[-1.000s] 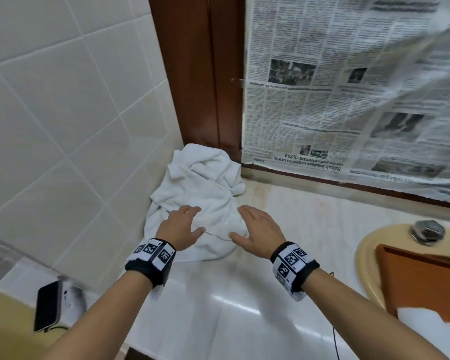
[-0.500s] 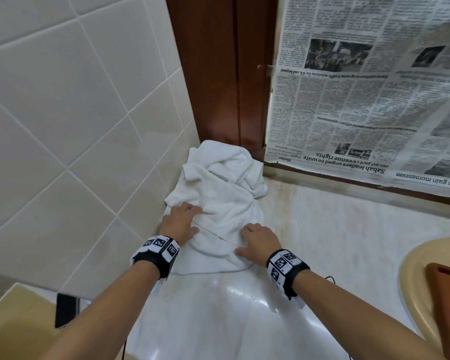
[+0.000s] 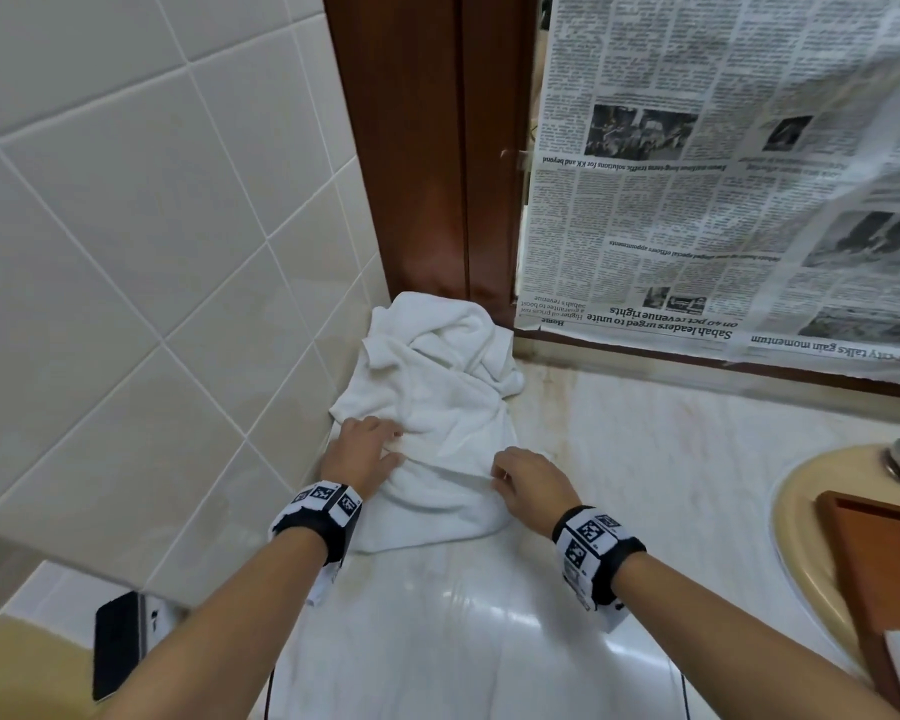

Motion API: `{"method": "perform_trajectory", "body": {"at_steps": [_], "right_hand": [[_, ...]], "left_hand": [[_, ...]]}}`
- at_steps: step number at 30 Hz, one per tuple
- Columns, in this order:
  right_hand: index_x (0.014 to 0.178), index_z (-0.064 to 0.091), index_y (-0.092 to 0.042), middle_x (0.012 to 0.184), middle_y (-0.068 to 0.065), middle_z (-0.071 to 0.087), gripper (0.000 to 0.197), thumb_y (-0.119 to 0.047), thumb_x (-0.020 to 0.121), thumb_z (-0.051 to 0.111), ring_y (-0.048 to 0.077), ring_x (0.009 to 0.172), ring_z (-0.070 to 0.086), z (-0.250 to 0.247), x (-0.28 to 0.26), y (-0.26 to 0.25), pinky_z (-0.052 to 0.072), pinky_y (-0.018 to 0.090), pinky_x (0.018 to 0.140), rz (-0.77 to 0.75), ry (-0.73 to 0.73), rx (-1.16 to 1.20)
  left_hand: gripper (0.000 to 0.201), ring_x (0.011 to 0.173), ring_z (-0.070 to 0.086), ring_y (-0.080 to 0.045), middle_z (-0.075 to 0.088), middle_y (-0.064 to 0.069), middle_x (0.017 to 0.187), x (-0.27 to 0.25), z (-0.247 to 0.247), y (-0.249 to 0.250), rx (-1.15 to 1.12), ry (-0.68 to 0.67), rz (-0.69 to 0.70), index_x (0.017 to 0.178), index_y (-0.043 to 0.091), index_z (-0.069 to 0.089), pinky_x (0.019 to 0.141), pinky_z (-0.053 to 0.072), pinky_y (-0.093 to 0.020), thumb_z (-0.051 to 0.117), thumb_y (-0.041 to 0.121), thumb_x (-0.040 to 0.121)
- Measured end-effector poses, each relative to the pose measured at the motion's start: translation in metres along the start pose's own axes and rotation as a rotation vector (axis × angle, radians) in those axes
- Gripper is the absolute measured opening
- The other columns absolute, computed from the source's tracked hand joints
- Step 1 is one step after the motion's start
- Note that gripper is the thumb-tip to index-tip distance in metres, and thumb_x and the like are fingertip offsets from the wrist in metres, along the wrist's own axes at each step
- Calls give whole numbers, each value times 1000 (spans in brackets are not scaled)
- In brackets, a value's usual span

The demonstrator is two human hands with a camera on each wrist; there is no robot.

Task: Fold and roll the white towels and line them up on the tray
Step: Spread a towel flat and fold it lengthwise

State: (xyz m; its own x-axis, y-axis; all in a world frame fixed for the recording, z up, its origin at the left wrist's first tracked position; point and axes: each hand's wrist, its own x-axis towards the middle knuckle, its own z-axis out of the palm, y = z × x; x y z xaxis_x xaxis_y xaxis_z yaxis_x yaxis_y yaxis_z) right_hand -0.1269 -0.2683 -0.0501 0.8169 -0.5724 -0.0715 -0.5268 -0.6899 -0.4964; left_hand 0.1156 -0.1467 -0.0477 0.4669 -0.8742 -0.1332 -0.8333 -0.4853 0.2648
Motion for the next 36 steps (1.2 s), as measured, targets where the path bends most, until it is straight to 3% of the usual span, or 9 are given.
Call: {"method": "perform_trajectory", "body": {"at_steps": [4, 7, 13, 19, 23, 25, 28, 33, 36], "right_hand": [[90, 58, -15, 87, -4, 56, 8, -22, 94, 56, 17, 78, 52, -25, -33, 2, 48, 36, 68, -29, 131, 19], [90, 55, -15, 83, -3, 56, 7, -20, 94, 55, 19, 75, 50, -43, -61, 8, 47, 39, 66, -12, 193, -33], [88, 49, -13, 70, 0, 56, 11, -17, 98, 52, 21, 61, 51, -75, -125, 19, 44, 39, 58, 81, 300, 0], [84, 48, -15, 64, 0, 55, 15, -11, 94, 59, 15, 57, 52, -101, -196, 16, 40, 29, 52, 114, 488, 23], [88, 57, -12, 70, 0, 61, 10, -5, 89, 65, 19, 64, 59, -123, -251, 16, 49, 35, 59, 135, 653, 20], [90, 60, -11, 72, -1, 60, 11, -3, 88, 67, 17, 64, 57, -129, -273, 16, 47, 28, 60, 117, 721, 15], [94, 62, -12, 80, -6, 60, 9, -5, 89, 66, 8, 71, 56, -121, -287, 23, 42, 15, 65, 123, 699, 31], [104, 67, -14, 96, -3, 69, 11, -16, 95, 62, 16, 90, 64, -70, -257, 49, 52, 35, 83, 260, 576, 202], [103, 70, -12, 99, 0, 71, 13, -18, 95, 62, 18, 94, 65, -46, -225, 53, 51, 35, 89, 304, 523, 262]], "left_hand": [[27, 118, 45, -31, 60, 1, 122, 0, 3, 5, 16, 45, 68, 119, 22, 67, 90, 46, -42, 60, 27, 94], [17, 108, 54, -33, 67, -4, 107, -4, 4, 5, -69, 124, 198, 104, 18, 74, 92, 44, -40, 63, 18, 92], [13, 87, 64, -11, 73, 6, 94, -43, -19, 14, -374, 252, 323, 97, 19, 75, 79, 44, -23, 69, 26, 89], [14, 84, 64, 1, 73, 14, 89, -85, -37, 56, -550, 240, 440, 91, 29, 73, 70, 48, -14, 76, 16, 86], [8, 85, 66, -4, 74, 14, 89, -111, -41, 88, -641, 208, 471, 91, 23, 76, 70, 50, -16, 78, 19, 85], [5, 84, 66, -7, 73, 15, 87, -123, -40, 100, -652, 179, 502, 89, 22, 77, 69, 49, -15, 78, 21, 85], [3, 84, 66, -5, 73, 16, 86, -131, -28, 108, -627, 135, 513, 88, 23, 77, 70, 49, -16, 77, 24, 86], [4, 84, 63, -3, 71, 14, 84, -118, 10, 88, -505, 14, 417, 86, 27, 73, 77, 48, -23, 72, 29, 89], [8, 91, 62, -8, 69, 8, 94, -109, 28, 70, -393, -37, 304, 84, 26, 70, 85, 46, -29, 74, 32, 87]]}}
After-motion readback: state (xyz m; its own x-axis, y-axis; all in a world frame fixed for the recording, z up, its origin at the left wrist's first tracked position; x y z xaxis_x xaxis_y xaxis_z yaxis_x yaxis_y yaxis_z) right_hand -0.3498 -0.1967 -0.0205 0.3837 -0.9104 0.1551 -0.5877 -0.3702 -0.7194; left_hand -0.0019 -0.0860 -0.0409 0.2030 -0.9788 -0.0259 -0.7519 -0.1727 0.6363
